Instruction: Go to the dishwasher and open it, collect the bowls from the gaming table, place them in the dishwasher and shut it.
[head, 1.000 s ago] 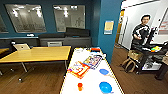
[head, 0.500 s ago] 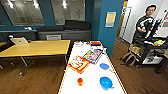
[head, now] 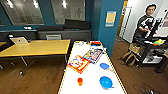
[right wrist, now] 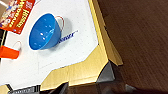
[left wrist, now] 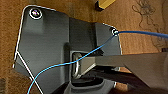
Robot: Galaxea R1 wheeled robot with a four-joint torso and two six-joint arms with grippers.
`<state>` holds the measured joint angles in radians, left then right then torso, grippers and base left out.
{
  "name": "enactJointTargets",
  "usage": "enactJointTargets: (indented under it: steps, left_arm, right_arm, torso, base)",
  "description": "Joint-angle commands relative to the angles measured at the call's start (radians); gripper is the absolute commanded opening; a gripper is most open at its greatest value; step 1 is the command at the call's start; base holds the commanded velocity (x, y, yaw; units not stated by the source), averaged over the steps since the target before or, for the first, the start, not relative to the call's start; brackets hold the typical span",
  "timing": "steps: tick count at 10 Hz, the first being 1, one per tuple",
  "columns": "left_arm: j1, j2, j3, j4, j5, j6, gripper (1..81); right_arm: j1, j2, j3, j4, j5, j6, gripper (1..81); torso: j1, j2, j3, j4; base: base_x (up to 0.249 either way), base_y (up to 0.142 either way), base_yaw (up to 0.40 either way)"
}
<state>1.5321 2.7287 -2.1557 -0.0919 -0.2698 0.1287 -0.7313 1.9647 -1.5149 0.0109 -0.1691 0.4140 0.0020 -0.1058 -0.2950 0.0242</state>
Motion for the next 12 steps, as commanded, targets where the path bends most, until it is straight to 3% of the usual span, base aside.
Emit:
enactJointTargets:
  steps: [1,4,9,12]
  left_arm:
    - [-0.017,-0.013,0.016,0.018,0.052,0.003,81.1]
    - [-0.017,-0.012,0.004,0.015,0.052,0.002,81.1]
    - [-0.017,0.011,-0.033,0.014,0.053,0.002,81.1]
    - [-0.017,0.013,-0.036,0.014,0.055,0.0,81.1]
  right_arm:
    - [0.227,0.047,-0.04,0.018,-0.124,0.06,81.1]
    - [0.289,0.183,-0.149,0.018,-0.188,0.086,81.1]
    - [0.295,0.381,-0.327,0.02,-0.214,0.098,81.1]
    - [0.337,0.403,-0.416,0.037,-0.219,0.241,81.1]
  torso:
    - [0.0,0.0,0.0,0.0]
    - [0.0,0.0,0.0,0.0]
    - [0.001,0.0,-0.001,0.0]
    - [0.001,0.001,-0.001,0.0]
  base:
    - [0.0,0.0,0.0]
    - [0.0,0.0,0.0]
    - [0.0,0.0,0.0]
    - [0.0,0.0,0.0]
